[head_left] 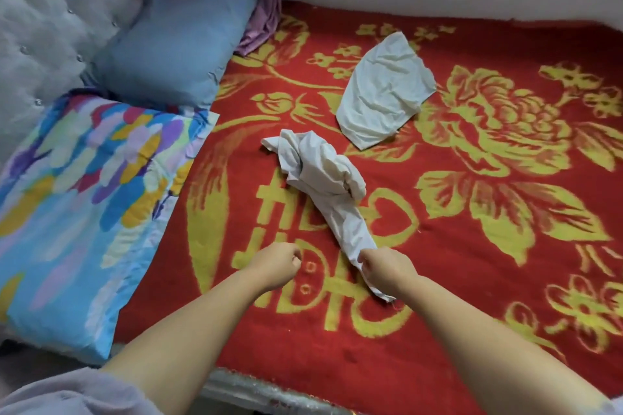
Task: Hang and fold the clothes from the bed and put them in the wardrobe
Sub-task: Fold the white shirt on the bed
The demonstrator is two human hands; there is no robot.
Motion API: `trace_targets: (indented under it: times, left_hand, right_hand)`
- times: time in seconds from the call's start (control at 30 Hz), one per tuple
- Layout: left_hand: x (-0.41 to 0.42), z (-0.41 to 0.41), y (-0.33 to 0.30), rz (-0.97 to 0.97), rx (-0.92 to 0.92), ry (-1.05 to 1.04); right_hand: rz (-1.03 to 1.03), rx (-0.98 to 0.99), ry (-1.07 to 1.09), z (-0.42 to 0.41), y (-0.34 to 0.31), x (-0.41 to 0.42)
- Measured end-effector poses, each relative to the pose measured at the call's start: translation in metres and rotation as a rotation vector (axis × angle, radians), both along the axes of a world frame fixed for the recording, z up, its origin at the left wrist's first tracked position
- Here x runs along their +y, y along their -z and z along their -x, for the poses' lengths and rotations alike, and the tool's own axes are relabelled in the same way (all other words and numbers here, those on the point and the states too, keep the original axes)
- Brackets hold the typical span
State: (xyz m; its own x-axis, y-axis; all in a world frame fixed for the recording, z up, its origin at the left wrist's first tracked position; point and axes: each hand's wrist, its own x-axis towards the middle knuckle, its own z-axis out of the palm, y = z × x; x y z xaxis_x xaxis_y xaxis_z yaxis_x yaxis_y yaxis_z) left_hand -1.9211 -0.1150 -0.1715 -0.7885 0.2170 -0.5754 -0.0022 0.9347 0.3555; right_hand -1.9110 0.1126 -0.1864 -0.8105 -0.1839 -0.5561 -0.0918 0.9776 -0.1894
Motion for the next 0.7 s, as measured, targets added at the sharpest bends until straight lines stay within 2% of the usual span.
trace_targets:
  times: [0.17,0.33,0.47,0.6,0.7]
  left_hand:
    - [0.016,0.093,0.062,0.11,0.084,0.122]
    - [0.032,0.187,0.152,0.228,0.444,0.229]
    - [0.03,0.227,0.215,0.292,0.499,0.398]
    - [0.034,0.237,0.246,0.115,0.55,0.318]
    - [0.031,0.228,0.236,0.063,0.471,0.323]
  right_hand:
    - [0.063,0.129,-0.032,0.1,0.054,-0.016]
    - [0.176,0.334,-0.014,0.173,0.142,-0.036]
    - [0.13,0.28,0.137,0.202,0.197,-0.041]
    - [0.068,0.329,0.193,0.215,0.223,-0.048]
    - [0.056,0.206,0.157,0.212,0.218,-0.049]
